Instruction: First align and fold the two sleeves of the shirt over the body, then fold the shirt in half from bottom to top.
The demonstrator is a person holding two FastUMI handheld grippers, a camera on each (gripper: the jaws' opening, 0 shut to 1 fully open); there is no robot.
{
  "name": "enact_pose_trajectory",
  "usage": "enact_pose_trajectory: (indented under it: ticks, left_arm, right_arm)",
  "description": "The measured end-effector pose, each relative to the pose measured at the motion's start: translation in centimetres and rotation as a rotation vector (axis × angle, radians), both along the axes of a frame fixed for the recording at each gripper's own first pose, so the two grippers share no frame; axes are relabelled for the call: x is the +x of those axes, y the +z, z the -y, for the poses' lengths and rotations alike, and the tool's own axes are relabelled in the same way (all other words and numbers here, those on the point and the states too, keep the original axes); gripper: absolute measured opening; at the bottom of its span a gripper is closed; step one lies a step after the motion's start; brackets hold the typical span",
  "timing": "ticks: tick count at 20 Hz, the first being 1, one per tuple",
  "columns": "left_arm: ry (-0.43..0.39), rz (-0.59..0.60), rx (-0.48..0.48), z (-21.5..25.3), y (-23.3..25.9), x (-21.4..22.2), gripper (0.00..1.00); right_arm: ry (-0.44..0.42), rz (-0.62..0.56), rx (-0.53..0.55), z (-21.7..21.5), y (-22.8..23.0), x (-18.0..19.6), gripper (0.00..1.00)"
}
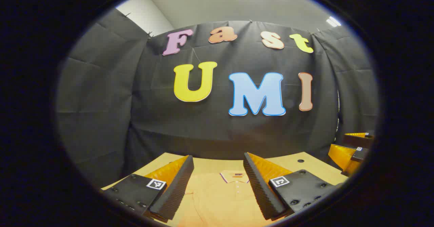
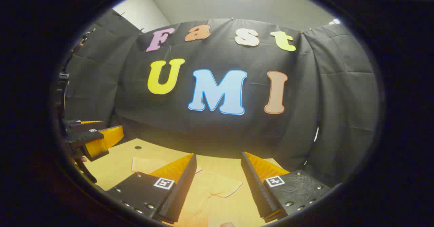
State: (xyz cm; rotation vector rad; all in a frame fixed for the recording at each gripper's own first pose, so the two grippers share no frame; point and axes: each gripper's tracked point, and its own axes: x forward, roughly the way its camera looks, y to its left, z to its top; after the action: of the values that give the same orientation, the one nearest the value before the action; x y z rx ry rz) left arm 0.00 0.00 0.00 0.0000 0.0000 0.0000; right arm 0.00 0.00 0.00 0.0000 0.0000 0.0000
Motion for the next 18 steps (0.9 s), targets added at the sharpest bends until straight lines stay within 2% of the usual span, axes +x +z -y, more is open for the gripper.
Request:
enact_pose_trajectory:
  ticks: [4, 5, 10, 18]
  left_arm:
    - [-0.024, -0.013, 0.058, -1.3, 0.1, 2.0, 0.98]
    - [-0.030, -0.018, 0.060, -1.6, 0.0, 2.3, 0.95]
    - [-0.067, -0.030, 0.052, -1.7, 0.0, 2.8, 0.96]
    - [-0.115, -0.043, 0.040, -1.1, -0.5, 3.6, 0.96]
  right_arm:
    - [-0.033, -0.024, -0.006, -0.9, -0.6, 1.2, 0.83]
    - [-0.045, -0.029, -0.009, -1.0, -0.7, 1.3, 0.83]
    - [-0.091, -0.037, -0.002, -0.9, -0.8, 1.8, 0.83]
    - [-0.089, -0.058, 0.012, -1.8, -1.2, 2.6, 0.82]
